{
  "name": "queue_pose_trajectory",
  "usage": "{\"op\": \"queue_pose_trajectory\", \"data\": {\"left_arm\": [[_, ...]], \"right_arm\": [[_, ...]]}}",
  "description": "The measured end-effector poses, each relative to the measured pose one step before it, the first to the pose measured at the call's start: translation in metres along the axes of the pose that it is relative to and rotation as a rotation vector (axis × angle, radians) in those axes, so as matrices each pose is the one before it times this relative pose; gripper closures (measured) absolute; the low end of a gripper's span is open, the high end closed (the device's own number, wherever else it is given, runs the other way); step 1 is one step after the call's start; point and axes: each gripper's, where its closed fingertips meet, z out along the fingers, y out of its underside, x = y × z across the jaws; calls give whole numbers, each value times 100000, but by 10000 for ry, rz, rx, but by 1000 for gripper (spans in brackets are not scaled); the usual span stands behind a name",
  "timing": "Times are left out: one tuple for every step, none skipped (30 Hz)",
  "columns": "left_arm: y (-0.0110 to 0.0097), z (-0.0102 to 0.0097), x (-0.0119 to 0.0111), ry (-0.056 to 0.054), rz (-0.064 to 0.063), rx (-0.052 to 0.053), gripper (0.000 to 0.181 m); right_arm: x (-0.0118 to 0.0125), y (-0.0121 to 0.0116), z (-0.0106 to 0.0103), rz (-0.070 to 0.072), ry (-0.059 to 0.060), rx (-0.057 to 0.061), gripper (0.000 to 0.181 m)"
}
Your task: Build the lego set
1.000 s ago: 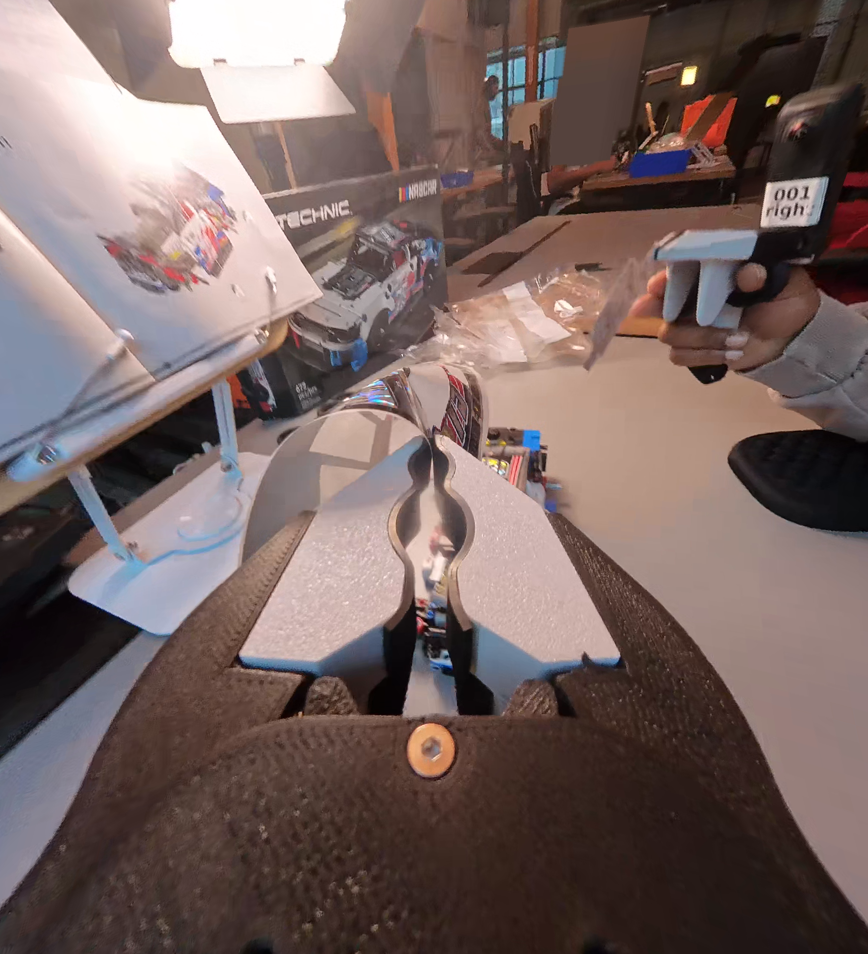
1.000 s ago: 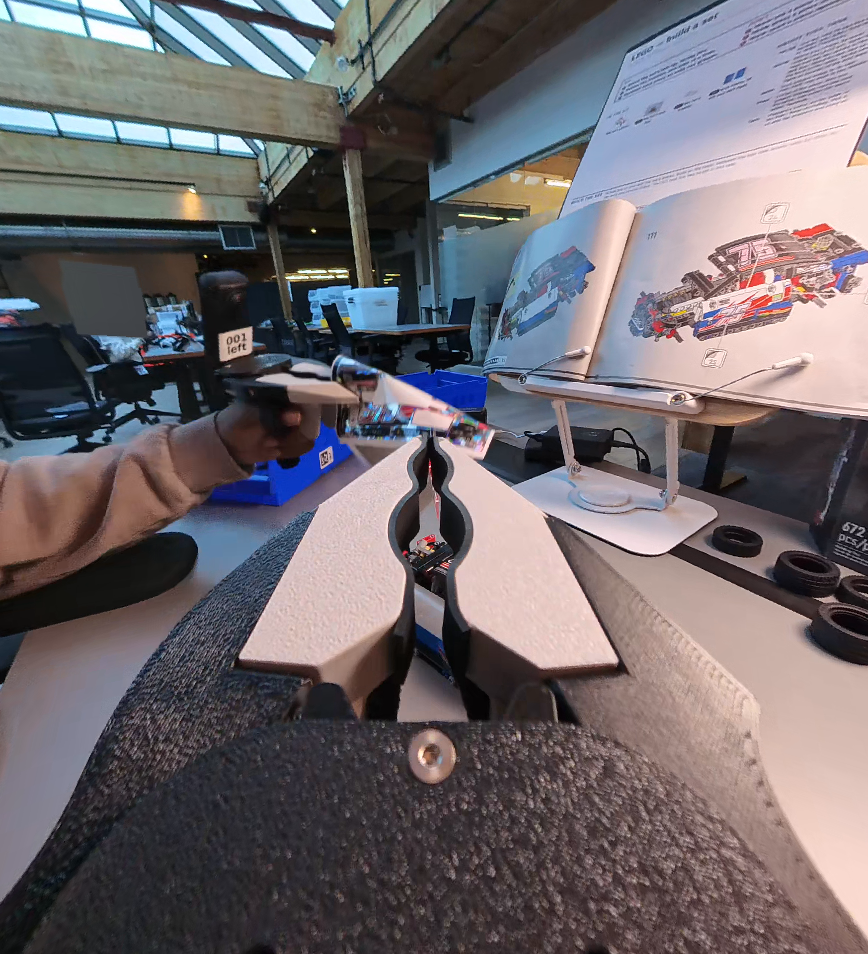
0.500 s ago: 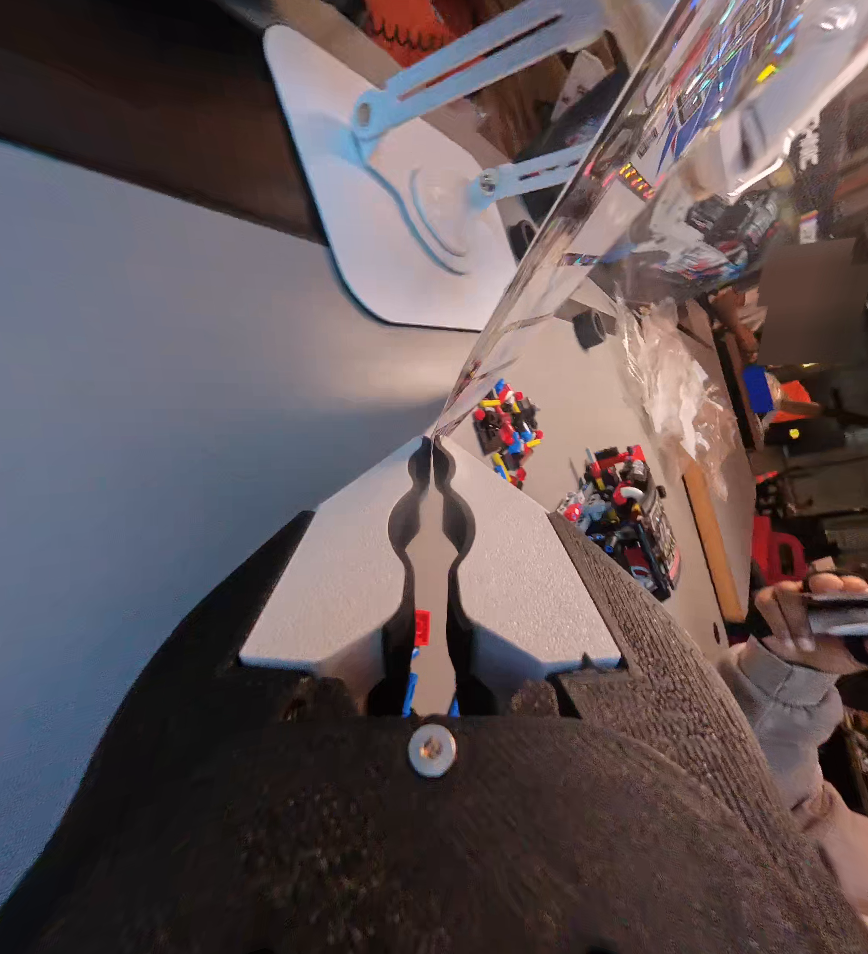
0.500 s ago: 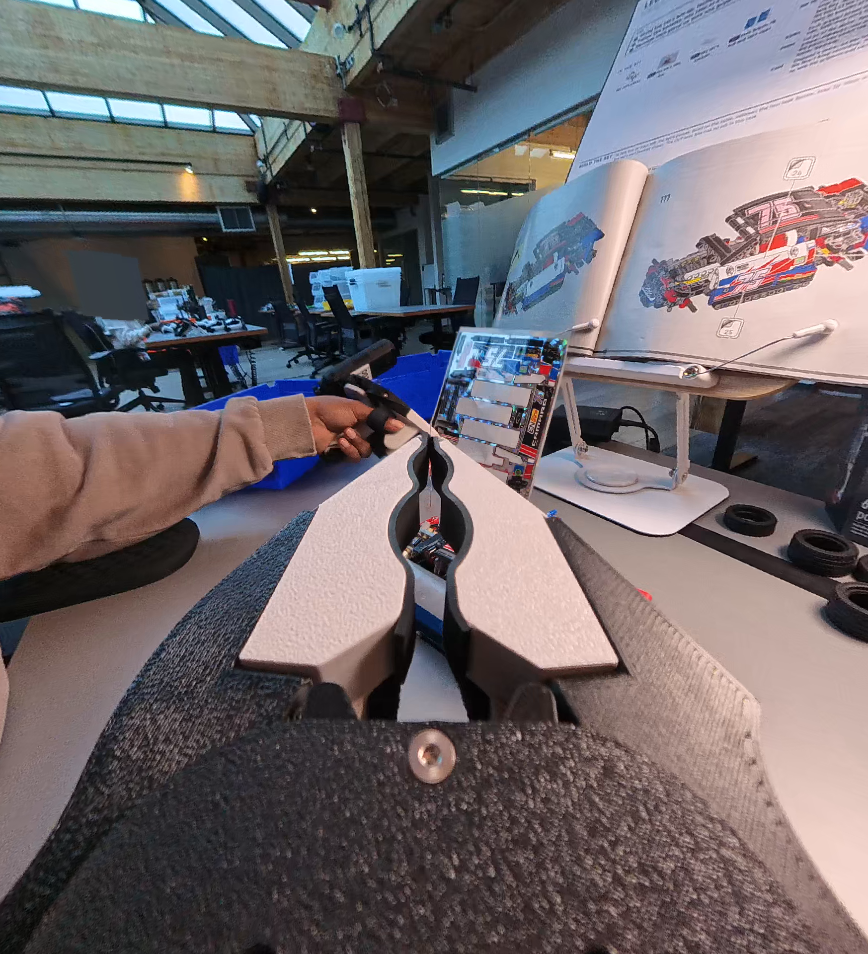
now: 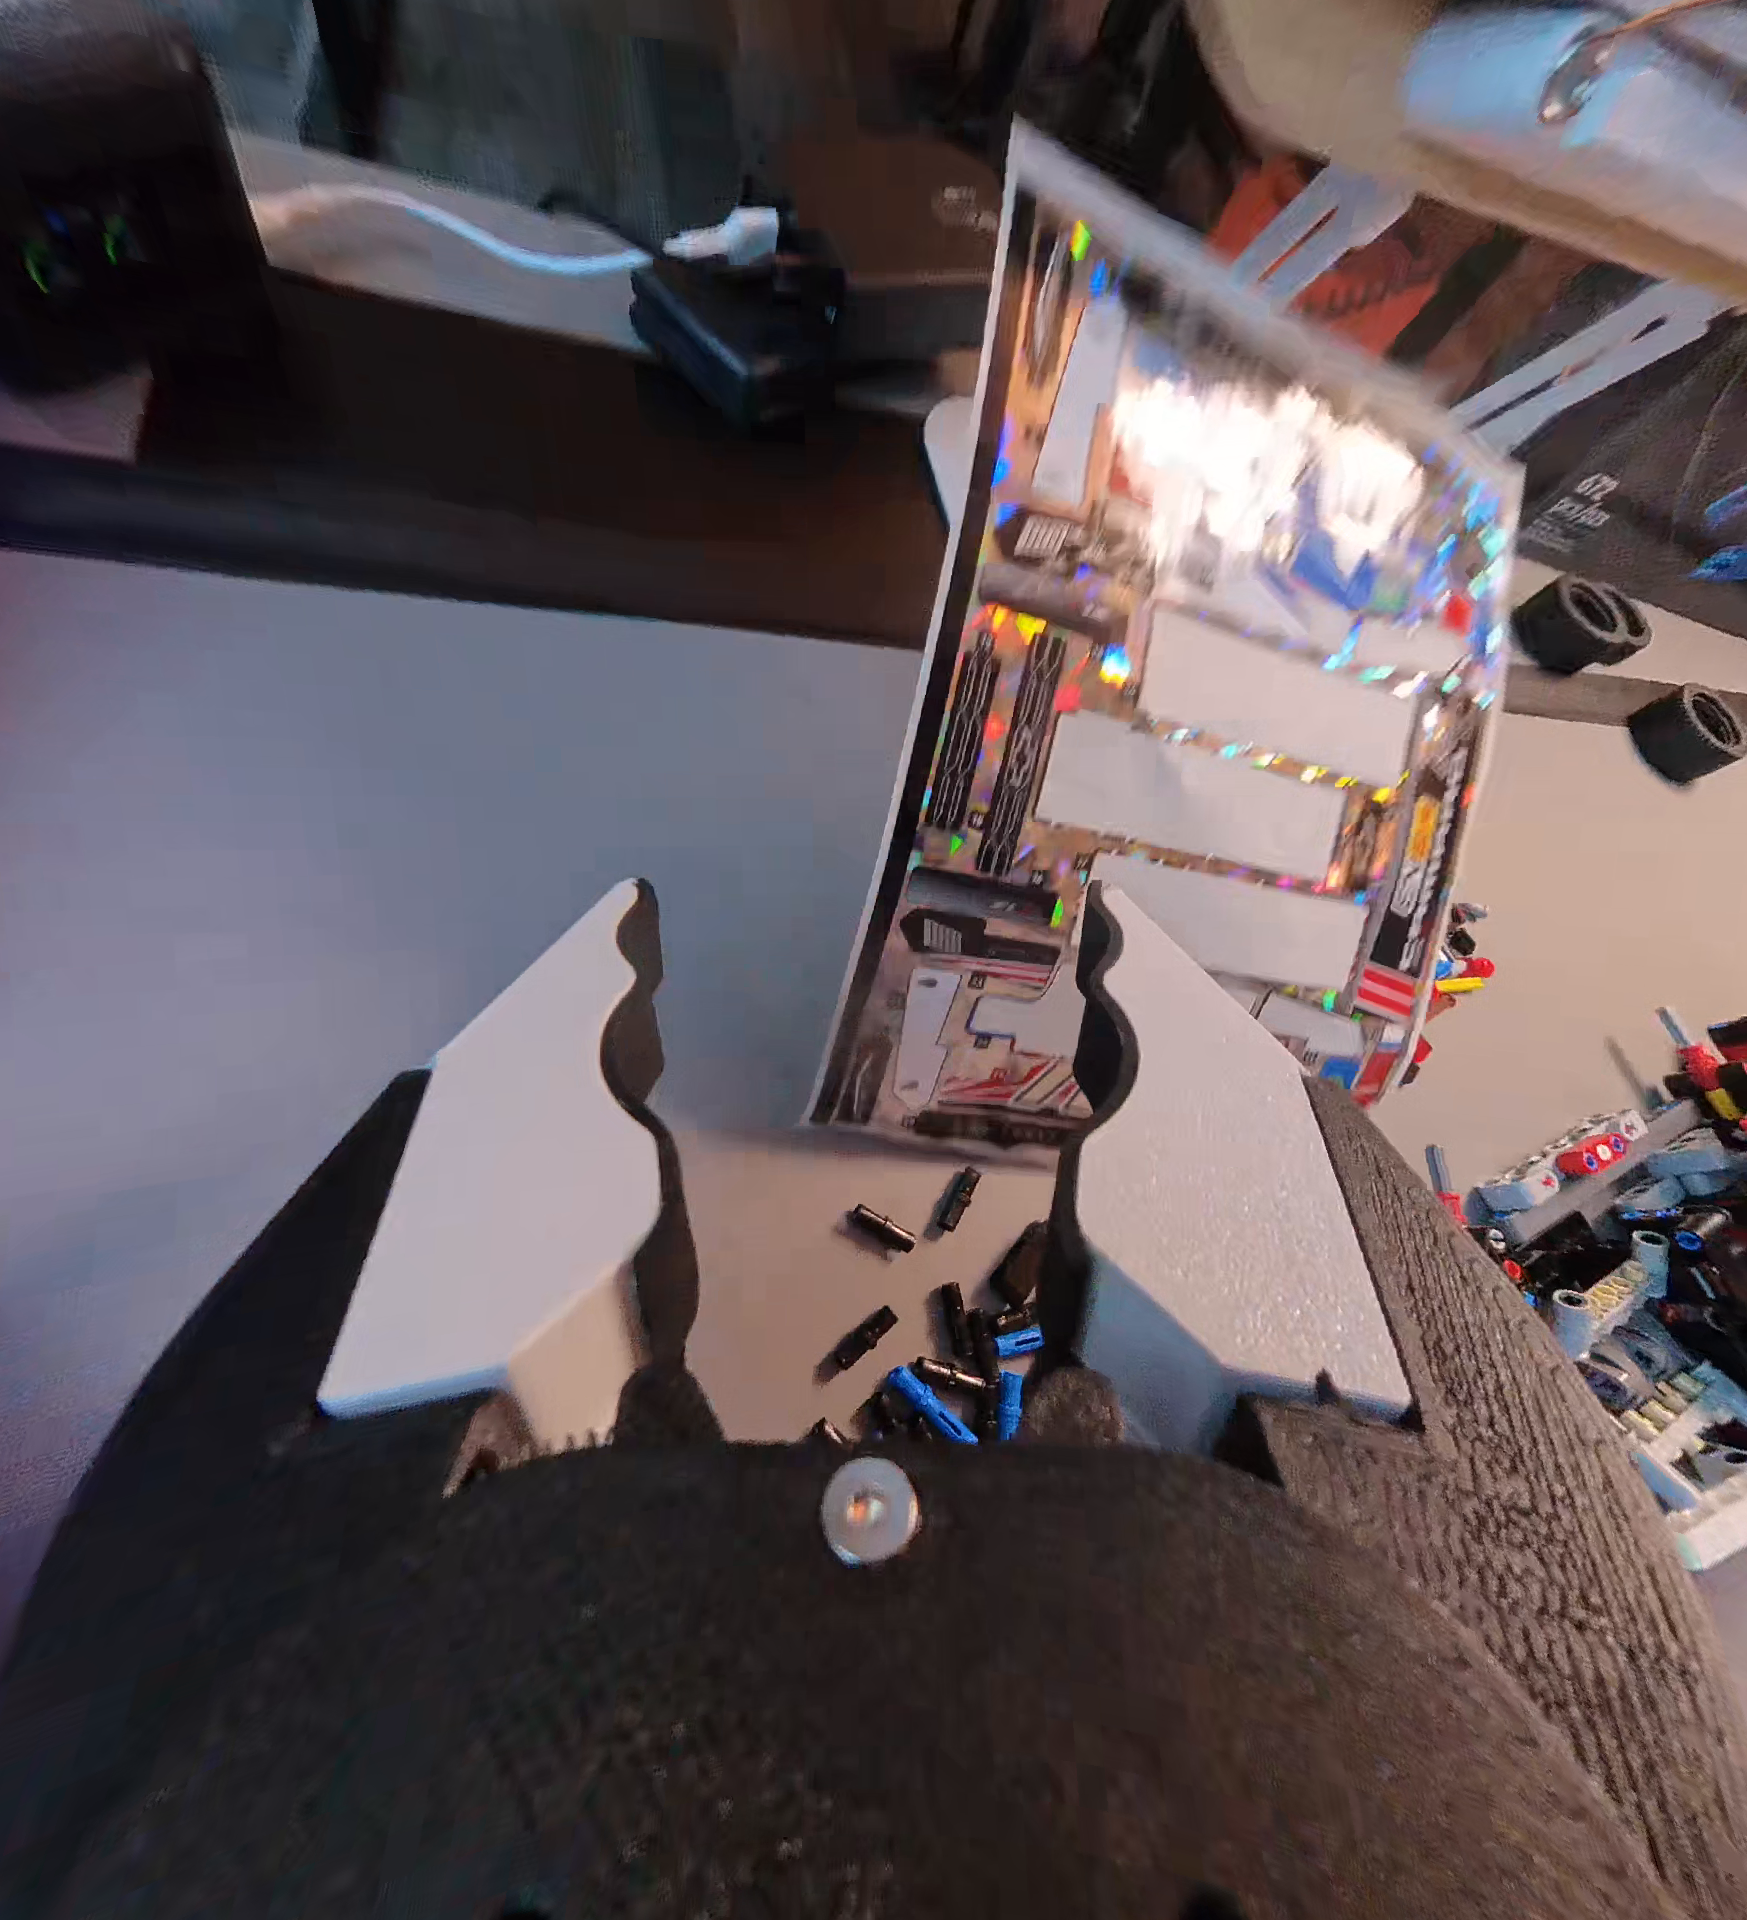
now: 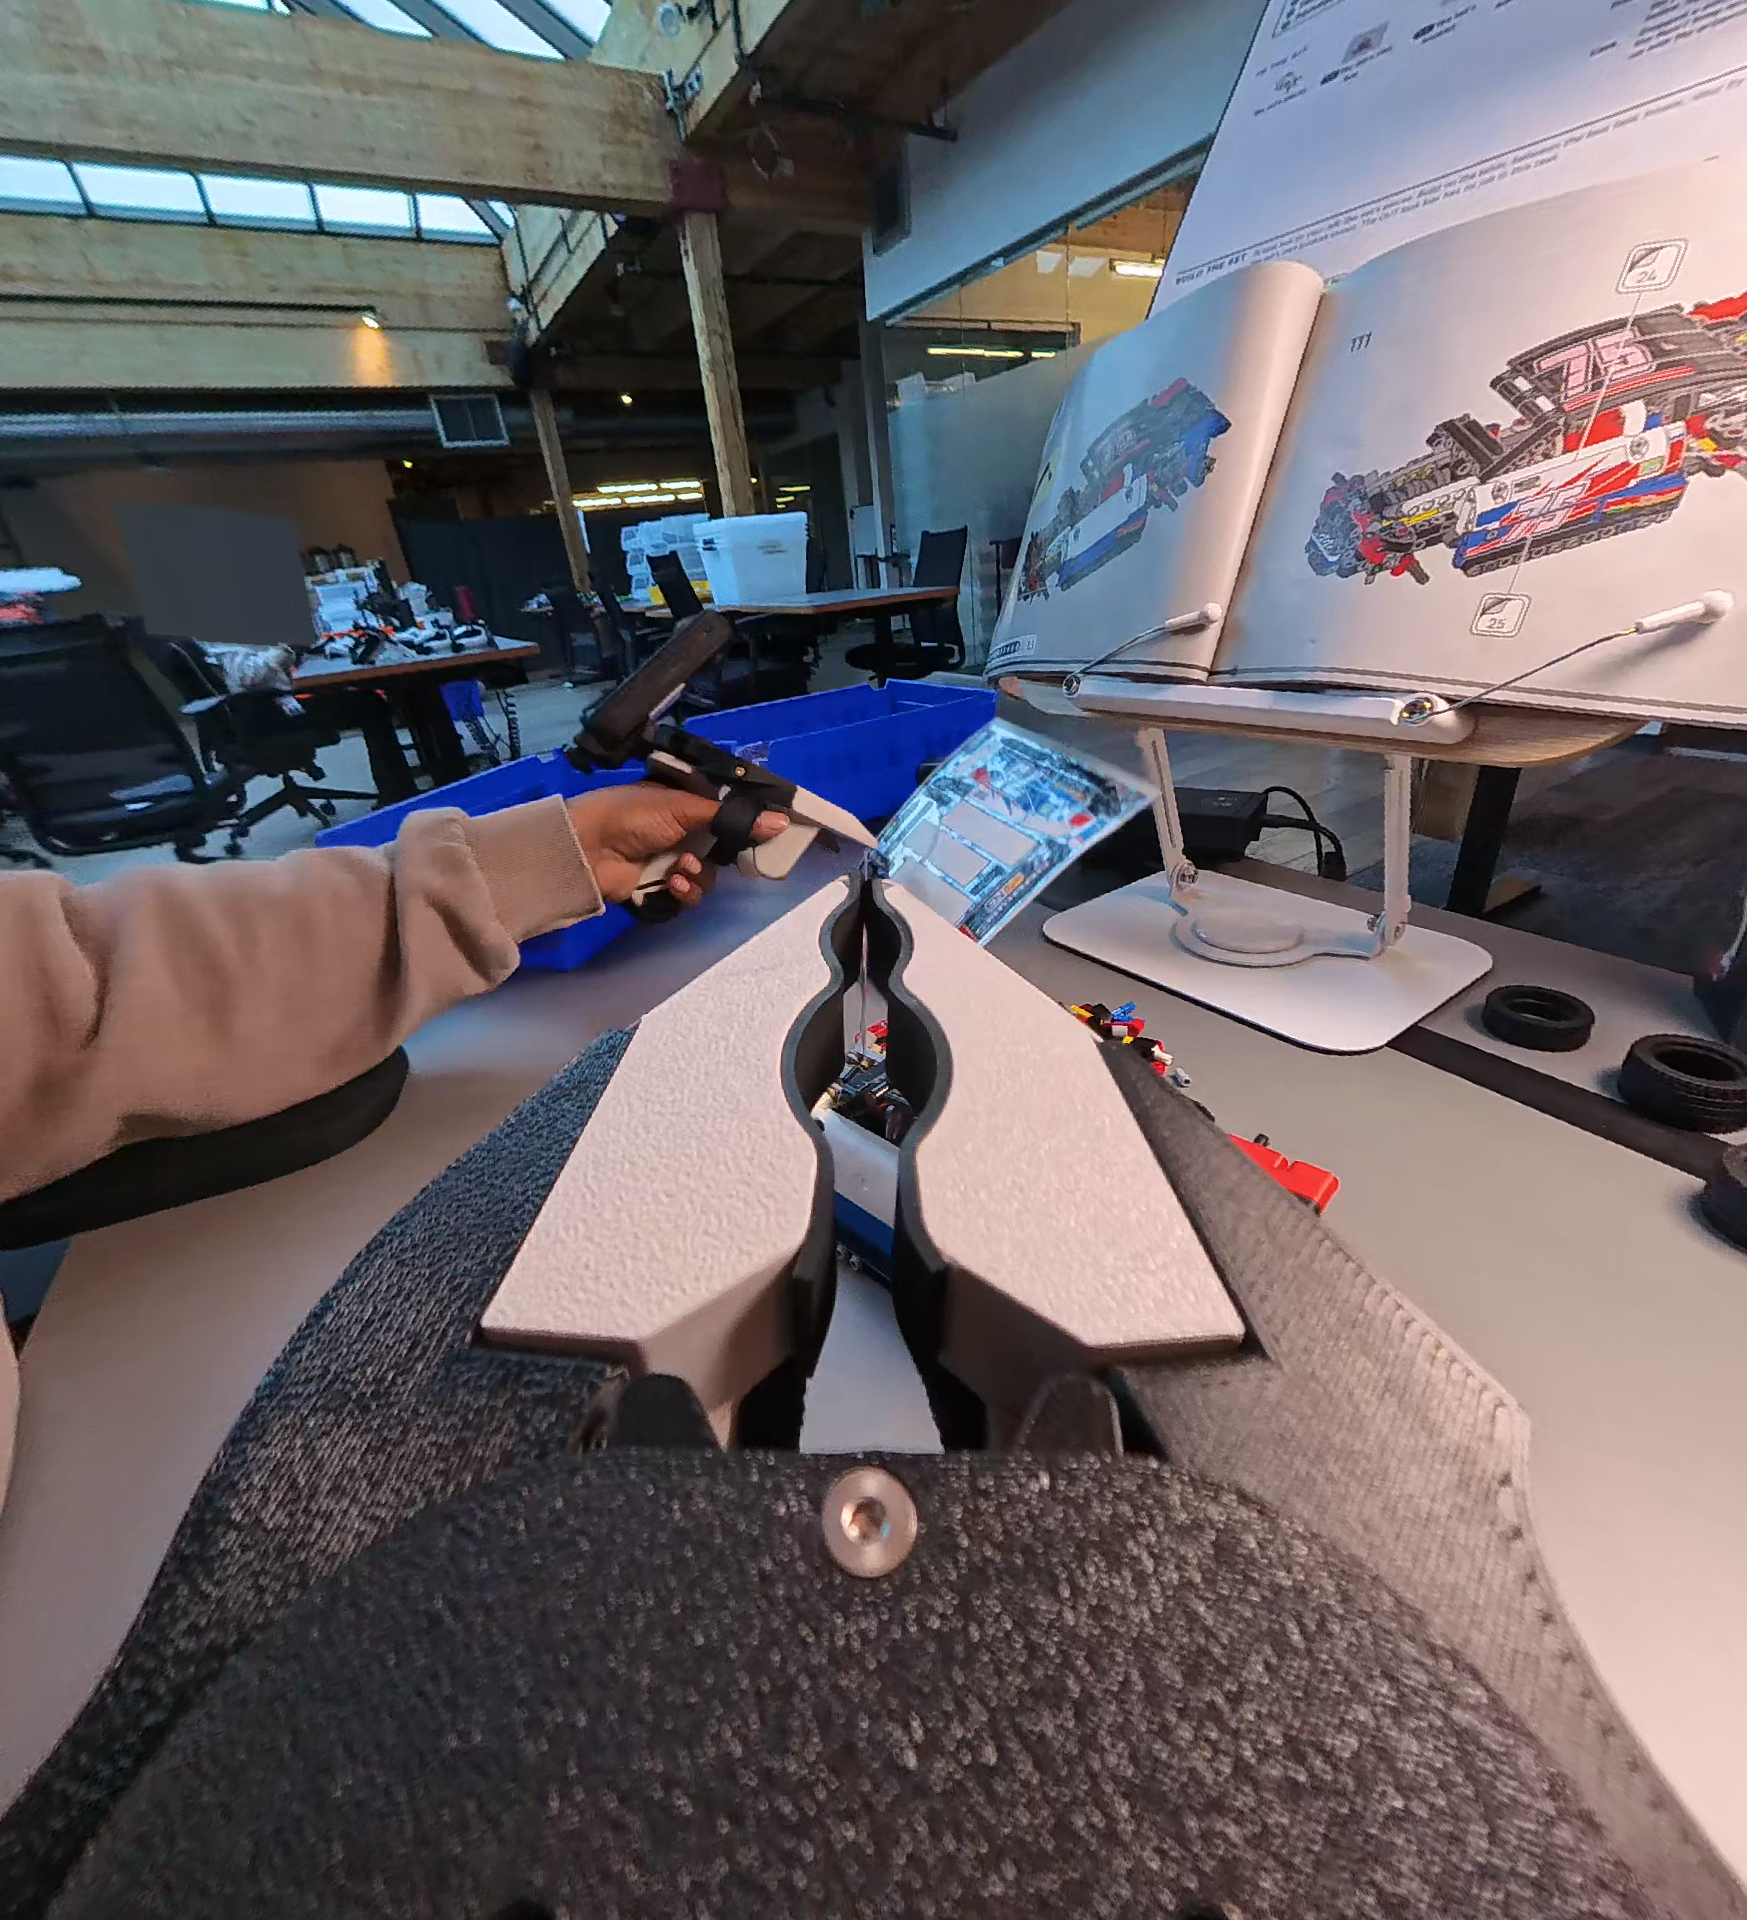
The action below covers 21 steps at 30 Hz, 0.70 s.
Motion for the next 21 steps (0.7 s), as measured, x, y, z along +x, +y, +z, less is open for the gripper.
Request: {"op": "queue_pose_trajectory", "data": {"left_arm": [[-543,-691,441,-50,278,464,102],[-517,-713,505,-64,426,394,103],[-457,-691,839,78,583,311,105],[-394,-662,1503,418,647,258,111],[-178,-547,2351,878,664,110,120],[205,-313,2967,1192,604,-155,122],[611,-6,3213,1299,568,-421,120],[865,340,2939,1105,542,-549,117],[931,605,2519,867,578,-549,115],[909,799,2069,660,602,-517,112],[866,914,1720,553,583,-499,110],[769,972,1269,389,530,-461,105],[704,906,762,215,483,-452,102],[673,792,297,65,395,-465,99],[554,622,85,58,287,-408,95],[289,443,-45,30,202,-248,93],[73,253,-128,-20,197,-109,93],[34,154,-184,-85,189,-105,93],[64,121,-224,-135,207,-141,93],[107,103,-194,-142,252,-163,93],[101,116,-185,-116,212,-153,93]], "right_arm": [[48,78,43,56,11,-20,181],[49,79,23,31,23,-27,181],[30,57,7,-1,31,-16,181],[28,4,-3,-16,27,-8,181],[15,-1,-1,-14,19,-5,181],[27,8,17,1,19,-4,181],[43,64,28,15,19,-23,181],[65,85,32,19,35,-30,181],[85,71,19,19,50,-21,181],[87,51,7,21,47,-10,181],[88,31,3,29,53,-3,181],[102,28,-7,32,58,-2,181],[98,40,-21,28,46,-5,181],[106,33,-24,27,44,5,181],[113,29,-44,34,45,6,181],[119,15,-54,36,38,6,181],[113,19,-66,32,32,2,181],[122,0,-80,22,42,8,181],[131,8,-90,12,42,8,181],[130,12,-73,13,27,5,181],[114,18,-52,33,16,8,181]]}}
